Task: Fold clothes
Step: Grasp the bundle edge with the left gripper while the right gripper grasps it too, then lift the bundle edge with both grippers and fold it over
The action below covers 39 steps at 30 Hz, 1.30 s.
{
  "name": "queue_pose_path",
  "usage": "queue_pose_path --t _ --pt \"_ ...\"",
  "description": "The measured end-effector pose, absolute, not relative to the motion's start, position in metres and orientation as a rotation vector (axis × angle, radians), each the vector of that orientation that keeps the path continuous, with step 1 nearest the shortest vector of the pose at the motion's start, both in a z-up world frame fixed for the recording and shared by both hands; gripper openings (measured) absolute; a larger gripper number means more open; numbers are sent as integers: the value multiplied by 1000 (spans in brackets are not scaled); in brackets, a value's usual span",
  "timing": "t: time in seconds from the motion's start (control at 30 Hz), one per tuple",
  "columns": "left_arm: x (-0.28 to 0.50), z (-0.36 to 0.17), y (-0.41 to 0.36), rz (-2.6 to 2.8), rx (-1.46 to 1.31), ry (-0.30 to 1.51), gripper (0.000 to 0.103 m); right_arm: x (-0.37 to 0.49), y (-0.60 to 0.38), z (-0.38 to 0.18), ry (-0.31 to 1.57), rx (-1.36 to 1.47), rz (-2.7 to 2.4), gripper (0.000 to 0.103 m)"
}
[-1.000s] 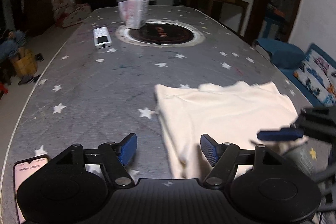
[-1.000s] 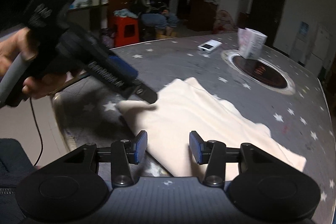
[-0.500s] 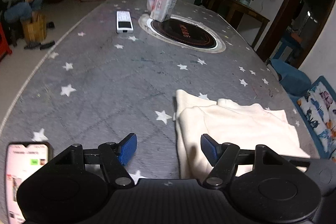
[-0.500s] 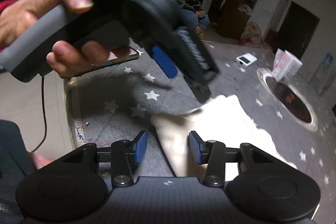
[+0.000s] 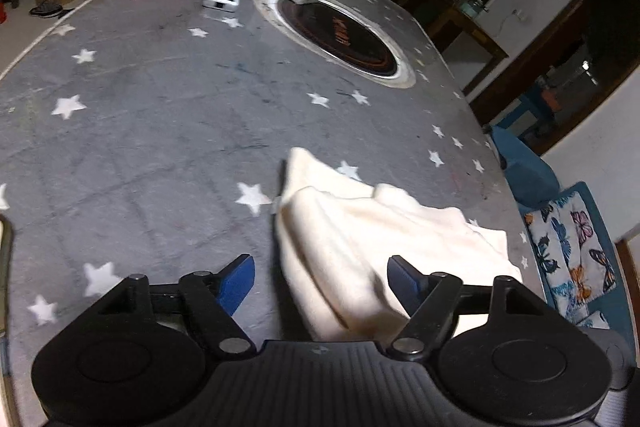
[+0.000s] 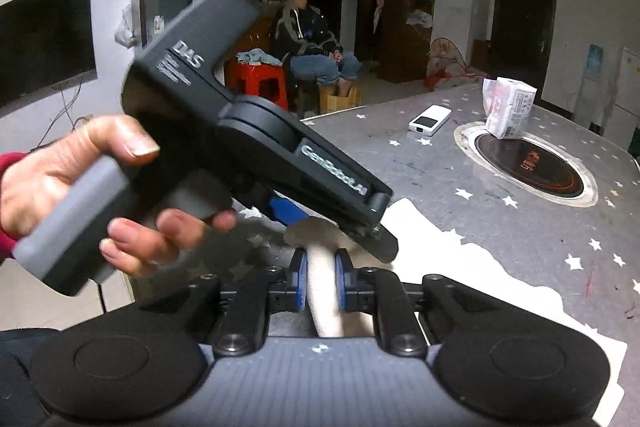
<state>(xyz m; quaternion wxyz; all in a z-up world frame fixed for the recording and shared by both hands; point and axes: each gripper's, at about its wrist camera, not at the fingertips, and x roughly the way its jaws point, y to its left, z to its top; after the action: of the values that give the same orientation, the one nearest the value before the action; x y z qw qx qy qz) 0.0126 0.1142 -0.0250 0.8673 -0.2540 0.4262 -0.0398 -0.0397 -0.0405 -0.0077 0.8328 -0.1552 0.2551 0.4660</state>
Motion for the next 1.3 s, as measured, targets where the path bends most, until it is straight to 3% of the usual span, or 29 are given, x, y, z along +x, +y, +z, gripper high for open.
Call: queue_pose_path --t 0.1,0.2,0.33,0.47,0.7,0.93,0.97,1.03,1.1,1.3 --pt "18 -30 111 -97 -560 905 30 -42 -45 -8 541 -322 997 12" --pt "19 -32 112 -91 -577 909 22 -44 -48 -10 544 -322 997 14" --pt "19 -31 111 -92 -554 912 21 -41 -69 -11 564 -278 958 22" --pt "21 -29 107 -91 -509 911 21 -26 -107 -10 600 -205 834 24" --pt "25 -20 94 -82 -411 894 21 23 -177 -22 637 -119 498 42" --pt "31 -11 81 -81 -306 887 21 61 -215 -51 730 93 403 46" --pt "32 -9 79 -82 -294 886 21 60 -214 -52 725 96 409 46" --pt "35 -5 76 -86 -271 881 20 58 -211 -52 721 96 429 22" --pt "37 -1 72 -91 -249 875 19 55 -207 -49 716 80 435 14" --pt "50 18 53 -133 -169 834 18 49 -209 -20 630 47 417 9"
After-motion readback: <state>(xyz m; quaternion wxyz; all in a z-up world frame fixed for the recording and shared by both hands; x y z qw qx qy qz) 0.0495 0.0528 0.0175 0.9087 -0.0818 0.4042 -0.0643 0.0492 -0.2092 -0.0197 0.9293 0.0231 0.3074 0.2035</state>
